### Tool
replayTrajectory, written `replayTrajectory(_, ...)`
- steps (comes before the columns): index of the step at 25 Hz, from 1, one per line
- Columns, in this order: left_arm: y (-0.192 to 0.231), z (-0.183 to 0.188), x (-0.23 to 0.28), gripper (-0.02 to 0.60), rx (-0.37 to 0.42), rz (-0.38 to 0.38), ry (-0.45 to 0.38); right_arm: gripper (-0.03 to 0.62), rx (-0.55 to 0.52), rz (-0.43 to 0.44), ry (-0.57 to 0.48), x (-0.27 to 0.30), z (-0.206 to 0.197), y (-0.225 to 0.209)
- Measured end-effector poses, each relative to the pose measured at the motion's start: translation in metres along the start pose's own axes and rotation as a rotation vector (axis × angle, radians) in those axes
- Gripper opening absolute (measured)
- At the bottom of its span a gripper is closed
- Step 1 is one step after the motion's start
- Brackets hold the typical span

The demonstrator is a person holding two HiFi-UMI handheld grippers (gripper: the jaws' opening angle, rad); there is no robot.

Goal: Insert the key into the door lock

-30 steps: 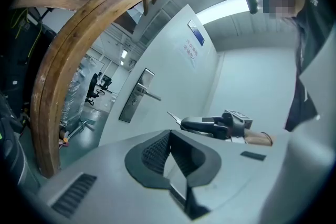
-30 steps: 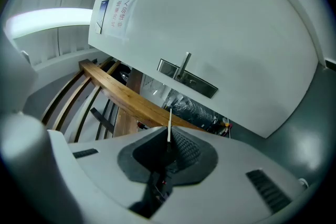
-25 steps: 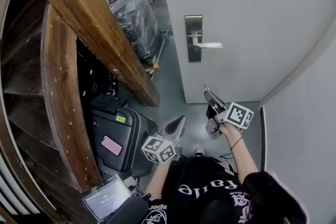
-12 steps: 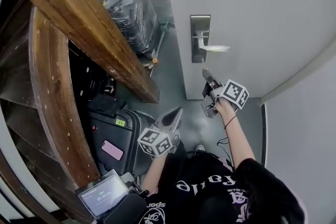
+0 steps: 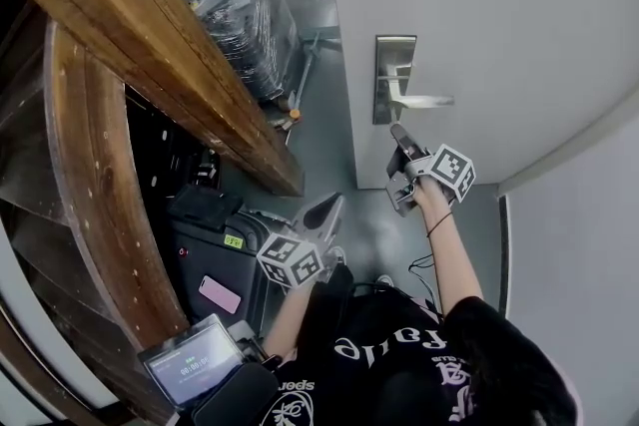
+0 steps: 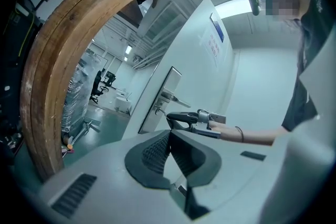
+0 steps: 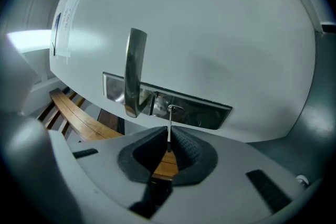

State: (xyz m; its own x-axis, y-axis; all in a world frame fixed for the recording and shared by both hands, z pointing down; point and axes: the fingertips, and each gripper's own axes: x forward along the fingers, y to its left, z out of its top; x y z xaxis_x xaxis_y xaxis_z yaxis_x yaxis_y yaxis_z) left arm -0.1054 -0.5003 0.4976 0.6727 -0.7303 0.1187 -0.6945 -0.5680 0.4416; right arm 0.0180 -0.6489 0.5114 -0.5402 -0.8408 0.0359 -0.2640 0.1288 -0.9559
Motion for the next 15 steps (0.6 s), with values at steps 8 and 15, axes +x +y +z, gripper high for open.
replayTrajectory(8, 0.013, 0.004, 0.006, 0.005, -0.005, 0.005, 0.005, 0.037, 0.046, 0.027, 0.053, 0.013, -0.004, -0.004)
replayTrajectory(15, 0.018, 0.003, 0.011, 0.005, -0.015, 0.004, 0.012, 0.037, 0.135, 0.051, 0.039, 0.018, 0.008, -0.012)
